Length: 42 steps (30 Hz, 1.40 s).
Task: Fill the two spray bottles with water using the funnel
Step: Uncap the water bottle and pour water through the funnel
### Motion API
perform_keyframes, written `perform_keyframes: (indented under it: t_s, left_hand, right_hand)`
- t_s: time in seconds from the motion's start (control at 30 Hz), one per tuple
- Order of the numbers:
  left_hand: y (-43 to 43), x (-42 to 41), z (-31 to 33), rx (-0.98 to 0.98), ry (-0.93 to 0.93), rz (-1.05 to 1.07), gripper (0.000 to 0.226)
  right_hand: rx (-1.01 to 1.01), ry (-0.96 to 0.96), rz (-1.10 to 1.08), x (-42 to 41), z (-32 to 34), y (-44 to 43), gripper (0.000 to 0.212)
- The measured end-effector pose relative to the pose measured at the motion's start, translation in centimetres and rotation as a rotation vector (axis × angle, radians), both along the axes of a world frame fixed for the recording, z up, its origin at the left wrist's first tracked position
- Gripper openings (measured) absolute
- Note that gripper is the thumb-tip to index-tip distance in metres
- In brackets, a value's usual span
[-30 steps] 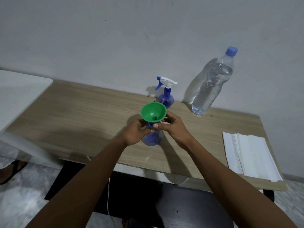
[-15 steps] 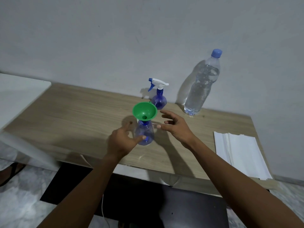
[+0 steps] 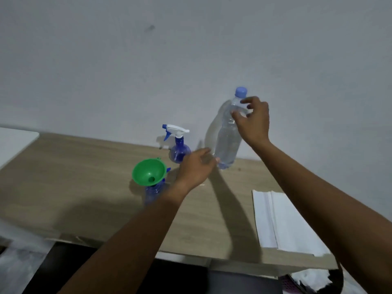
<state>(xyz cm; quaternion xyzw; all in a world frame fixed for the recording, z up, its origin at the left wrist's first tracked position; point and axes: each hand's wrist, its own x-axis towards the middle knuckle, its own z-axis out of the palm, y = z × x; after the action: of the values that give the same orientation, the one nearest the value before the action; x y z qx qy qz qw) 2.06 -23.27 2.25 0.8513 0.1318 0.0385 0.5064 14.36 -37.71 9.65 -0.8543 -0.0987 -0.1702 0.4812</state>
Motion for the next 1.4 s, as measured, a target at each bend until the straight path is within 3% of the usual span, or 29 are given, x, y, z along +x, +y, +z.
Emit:
perform_keyframes:
  t_s: [0.13,0.23,0.47,0.87,1.17,1.3,1.4]
  left_hand:
    - [-1.1,5.3,3.4,0.007,-0.045,-0.007,0.07]
    - [-1.3,6.9,4.8,0.031,-0.059,-0.037,0.075]
    - [-2.2,6.0,5.0,0.021,-0.066,-0.154,0.08]
    - [-1.6,-1.4,5.9,-0.144,-0.233,-0.276,0.033]
    - [0.8,-5.9,6.8,-0.08,-0.219,-0.284,0.035]
    - [0.4,-6.3,6.4,-0.116,-0.216,-0.255,0.061]
    - [0.5,-6.1,6.3,-0.136,-0.224,-0.242,0.06]
  right_hand:
    - [-0.286,0.017,0.061,4.0,4.2,-0.3,0.053]
    - [-0.459,0.074,0.155,5.1,5.3,-0.7,0.044]
    - [-0.398,0.024,0.201,0.4,4.4,-2.8,0.026]
    - [-0.334,0.072,0.392,-8.5,5.4,-3.7,0.023]
    - [-0.485,0.032,0.505,-11.6,7.0,-2.2,0.028]
    - [-0.565,-0.042,0.454,-11.1,7.5,-1.6,0.035]
    - [-0.611,-0.073,0.493,-11.0,7.4,-1.3,0.032]
